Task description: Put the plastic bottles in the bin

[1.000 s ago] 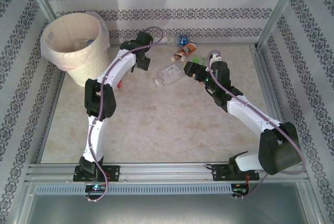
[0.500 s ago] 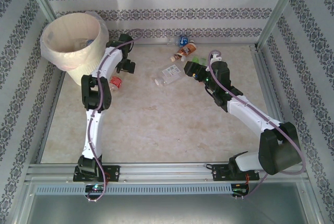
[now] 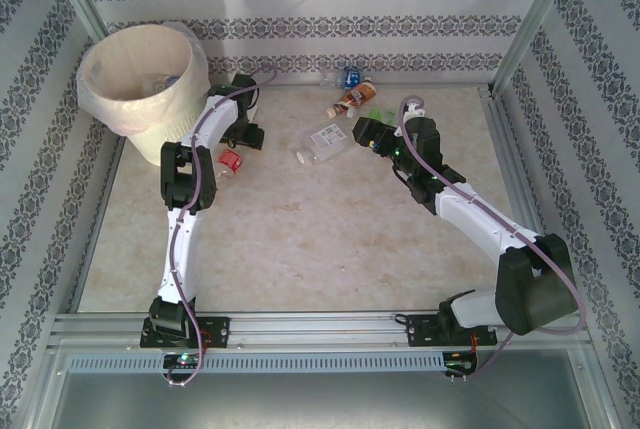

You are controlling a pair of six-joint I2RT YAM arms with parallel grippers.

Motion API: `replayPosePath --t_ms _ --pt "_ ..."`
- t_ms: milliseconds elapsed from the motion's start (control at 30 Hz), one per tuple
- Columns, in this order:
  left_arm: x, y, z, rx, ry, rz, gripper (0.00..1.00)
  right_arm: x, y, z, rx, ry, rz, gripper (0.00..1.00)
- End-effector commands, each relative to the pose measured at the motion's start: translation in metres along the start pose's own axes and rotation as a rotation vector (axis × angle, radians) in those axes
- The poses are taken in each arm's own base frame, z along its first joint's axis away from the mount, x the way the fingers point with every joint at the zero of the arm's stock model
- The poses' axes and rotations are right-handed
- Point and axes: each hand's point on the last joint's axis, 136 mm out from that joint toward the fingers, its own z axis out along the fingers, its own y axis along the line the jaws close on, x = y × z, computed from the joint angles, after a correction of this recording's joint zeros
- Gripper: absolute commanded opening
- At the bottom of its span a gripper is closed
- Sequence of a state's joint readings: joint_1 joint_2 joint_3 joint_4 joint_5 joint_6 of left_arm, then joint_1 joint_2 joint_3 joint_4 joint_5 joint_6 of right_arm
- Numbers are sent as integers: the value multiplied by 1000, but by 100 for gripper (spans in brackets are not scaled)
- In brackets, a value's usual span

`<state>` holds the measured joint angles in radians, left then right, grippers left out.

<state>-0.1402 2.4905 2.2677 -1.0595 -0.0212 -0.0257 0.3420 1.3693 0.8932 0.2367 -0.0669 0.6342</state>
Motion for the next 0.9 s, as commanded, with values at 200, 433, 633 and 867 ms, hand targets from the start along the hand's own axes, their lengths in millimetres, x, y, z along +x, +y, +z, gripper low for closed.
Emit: replayPosePath --t_ms 200,433,633,867 --pt "1 -19 10 46 -2 28 64 -11 0 -8 -4 -37 16 98" --pt "-16 -43 -20 120 -181 -6 52 -13 39 -19 -190 -55 -127 98" --pt "-31 -61 -58 203 -327 -48 48 -10 62 -32 -244 -78 -283 98" --pt "-50 -87 -132 419 -460 -82 48 -1 79 -35 -264 -95 -405 98"
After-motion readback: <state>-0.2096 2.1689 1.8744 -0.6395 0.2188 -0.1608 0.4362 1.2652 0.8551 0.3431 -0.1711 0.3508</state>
